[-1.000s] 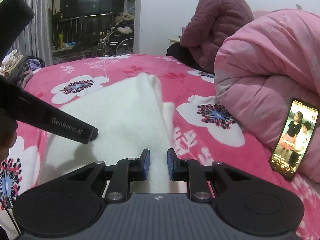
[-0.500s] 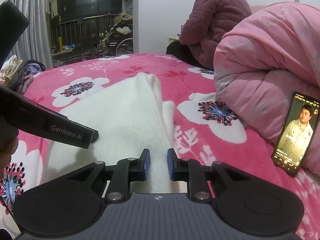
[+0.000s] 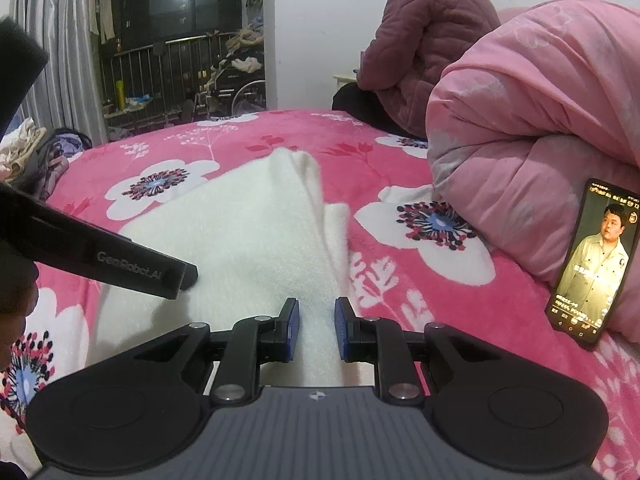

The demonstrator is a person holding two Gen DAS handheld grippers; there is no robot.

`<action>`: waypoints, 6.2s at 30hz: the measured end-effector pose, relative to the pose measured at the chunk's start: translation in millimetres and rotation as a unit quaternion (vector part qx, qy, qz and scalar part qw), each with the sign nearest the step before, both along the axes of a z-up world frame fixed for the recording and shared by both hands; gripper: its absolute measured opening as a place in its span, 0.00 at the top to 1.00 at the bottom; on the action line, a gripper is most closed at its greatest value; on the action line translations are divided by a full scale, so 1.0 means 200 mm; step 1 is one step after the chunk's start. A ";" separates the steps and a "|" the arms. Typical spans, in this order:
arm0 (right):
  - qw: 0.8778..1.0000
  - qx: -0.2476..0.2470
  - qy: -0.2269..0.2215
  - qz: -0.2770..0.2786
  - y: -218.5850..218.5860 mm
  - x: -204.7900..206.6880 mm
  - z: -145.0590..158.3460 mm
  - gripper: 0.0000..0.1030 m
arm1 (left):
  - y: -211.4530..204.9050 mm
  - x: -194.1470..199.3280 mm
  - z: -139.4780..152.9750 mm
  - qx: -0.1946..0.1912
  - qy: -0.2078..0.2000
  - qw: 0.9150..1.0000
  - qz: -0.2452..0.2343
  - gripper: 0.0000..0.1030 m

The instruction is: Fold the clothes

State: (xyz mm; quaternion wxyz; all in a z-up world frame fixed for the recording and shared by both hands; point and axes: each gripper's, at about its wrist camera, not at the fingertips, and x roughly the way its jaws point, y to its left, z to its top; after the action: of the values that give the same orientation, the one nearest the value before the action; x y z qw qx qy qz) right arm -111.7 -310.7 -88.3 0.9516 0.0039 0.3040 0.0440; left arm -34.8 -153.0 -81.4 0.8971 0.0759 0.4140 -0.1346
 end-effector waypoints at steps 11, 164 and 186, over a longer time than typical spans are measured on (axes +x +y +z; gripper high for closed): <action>1.000 0.020 -0.001 -0.006 -0.03 -0.01 0.01 0.75 | 0.11 -0.05 0.01 -0.084 0.015 0.996 -0.024 0.03; 0.978 0.178 -0.020 -0.108 -0.20 0.31 0.33 0.72 | 0.22 0.15 -0.05 -0.040 0.139 0.980 -0.137 0.02; 0.954 0.177 0.150 0.190 -0.22 1.13 0.11 0.42 | 0.14 0.41 0.04 0.044 0.042 0.970 -0.233 0.02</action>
State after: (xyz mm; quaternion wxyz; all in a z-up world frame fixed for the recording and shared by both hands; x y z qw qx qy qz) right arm 115.2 -354.2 -65.4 0.8532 0.1209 0.4256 0.2763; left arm 47.9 -125.4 -73.6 0.8185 0.2037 0.4277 -0.3252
